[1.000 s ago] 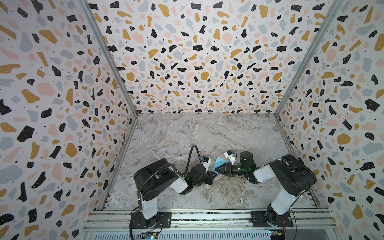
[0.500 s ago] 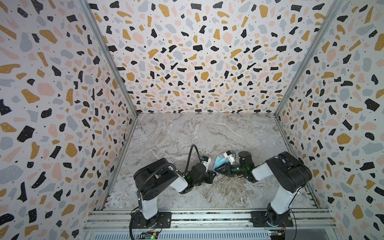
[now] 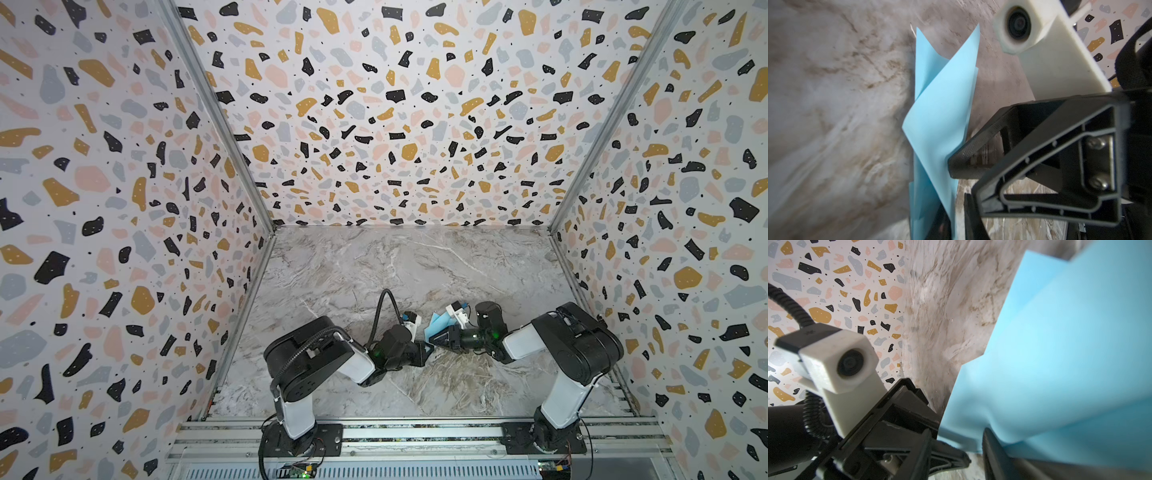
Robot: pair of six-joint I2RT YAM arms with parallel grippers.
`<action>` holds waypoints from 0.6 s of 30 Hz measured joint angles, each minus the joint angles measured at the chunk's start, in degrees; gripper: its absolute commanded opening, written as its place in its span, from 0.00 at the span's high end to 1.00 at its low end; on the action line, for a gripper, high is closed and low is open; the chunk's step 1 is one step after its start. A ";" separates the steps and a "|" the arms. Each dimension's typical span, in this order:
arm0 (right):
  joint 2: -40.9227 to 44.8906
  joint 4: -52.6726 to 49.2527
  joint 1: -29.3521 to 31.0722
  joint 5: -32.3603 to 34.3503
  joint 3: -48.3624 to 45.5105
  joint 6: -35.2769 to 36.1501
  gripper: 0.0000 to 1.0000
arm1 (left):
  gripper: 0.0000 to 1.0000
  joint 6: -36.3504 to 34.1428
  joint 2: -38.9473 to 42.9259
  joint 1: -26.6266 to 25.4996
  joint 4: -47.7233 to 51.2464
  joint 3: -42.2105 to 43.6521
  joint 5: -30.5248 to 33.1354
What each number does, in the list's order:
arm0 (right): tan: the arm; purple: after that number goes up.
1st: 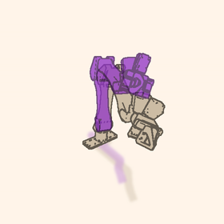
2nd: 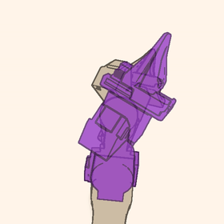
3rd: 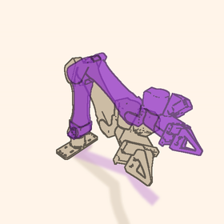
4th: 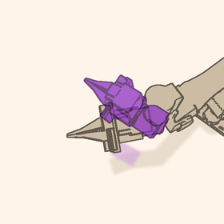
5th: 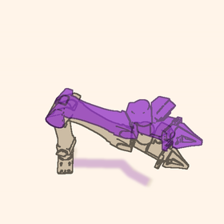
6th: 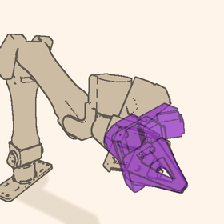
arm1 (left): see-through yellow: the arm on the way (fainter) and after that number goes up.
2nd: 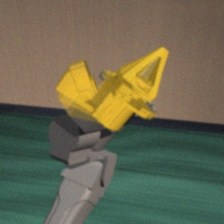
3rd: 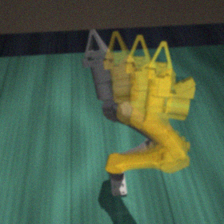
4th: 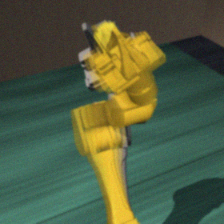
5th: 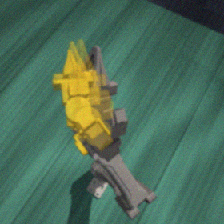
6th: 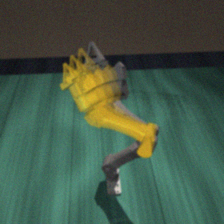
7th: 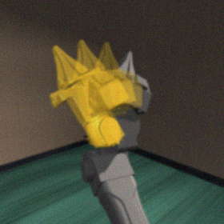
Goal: Fold a paper plane with a square sheet of paper (pick it up from the middle)
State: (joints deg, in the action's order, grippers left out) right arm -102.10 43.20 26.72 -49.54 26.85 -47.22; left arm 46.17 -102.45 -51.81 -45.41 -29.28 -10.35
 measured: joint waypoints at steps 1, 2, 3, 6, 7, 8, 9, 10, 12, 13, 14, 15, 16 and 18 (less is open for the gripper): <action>0.00 -0.09 0.00 0.00 0.02 0.00 0.57 | 0.80 -0.02 0.50 0.02 0.79 0.00 -0.09; 0.00 -0.13 -0.02 0.02 0.02 0.02 0.57 | 0.80 -0.04 1.14 0.02 1.95 0.02 -0.15; 0.00 -0.15 -0.02 0.00 0.04 0.00 0.57 | 0.80 -0.09 1.86 0.04 3.10 0.04 -0.17; 0.00 -0.26 -0.02 0.02 0.11 0.00 0.57 | 0.82 -0.09 3.50 0.07 5.84 0.31 -0.20; 0.00 -0.28 -0.02 0.02 0.11 0.00 0.57 | 0.82 -0.11 3.89 0.07 6.51 0.42 -0.20; 0.00 -0.28 -0.02 0.02 0.13 0.00 0.57 | 0.83 -0.11 4.15 0.07 6.95 0.50 -0.17; 0.00 -0.31 -0.02 0.02 0.13 -0.02 0.57 | 0.85 -0.17 4.31 0.07 7.37 0.52 -0.17; 0.00 -0.28 -0.02 0.00 0.15 -0.02 0.57 | 0.86 -0.28 4.33 0.11 7.61 0.52 -0.15; 0.00 -0.28 -0.02 -0.02 0.20 -0.07 0.57 | 0.89 -0.35 4.33 0.17 7.87 0.52 -0.17; 0.00 -0.28 -0.02 -0.04 0.22 -0.09 0.57 | 0.90 -0.35 4.33 0.24 8.00 0.52 -0.15; 0.00 -0.26 -0.02 -0.13 0.22 -0.17 0.57 | 0.90 -0.39 4.33 0.28 8.13 0.52 -0.17; 0.00 -0.22 -0.02 -0.26 0.22 -0.24 0.57 | 0.91 -0.42 4.31 0.33 8.26 0.50 -0.17; 0.02 -0.15 -0.02 -0.44 0.22 -0.26 0.57 | 0.92 -0.44 4.31 0.33 8.44 0.46 -0.17; 0.17 -0.11 -0.02 -0.63 0.22 -0.33 0.57 | 0.93 -0.55 4.31 0.33 9.16 0.13 -0.17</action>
State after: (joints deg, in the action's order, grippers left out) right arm -101.93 43.09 26.70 -50.17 27.07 -47.55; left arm 45.63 -98.15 -51.48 -36.25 -29.15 -10.52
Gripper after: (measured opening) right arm 0.427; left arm 0.078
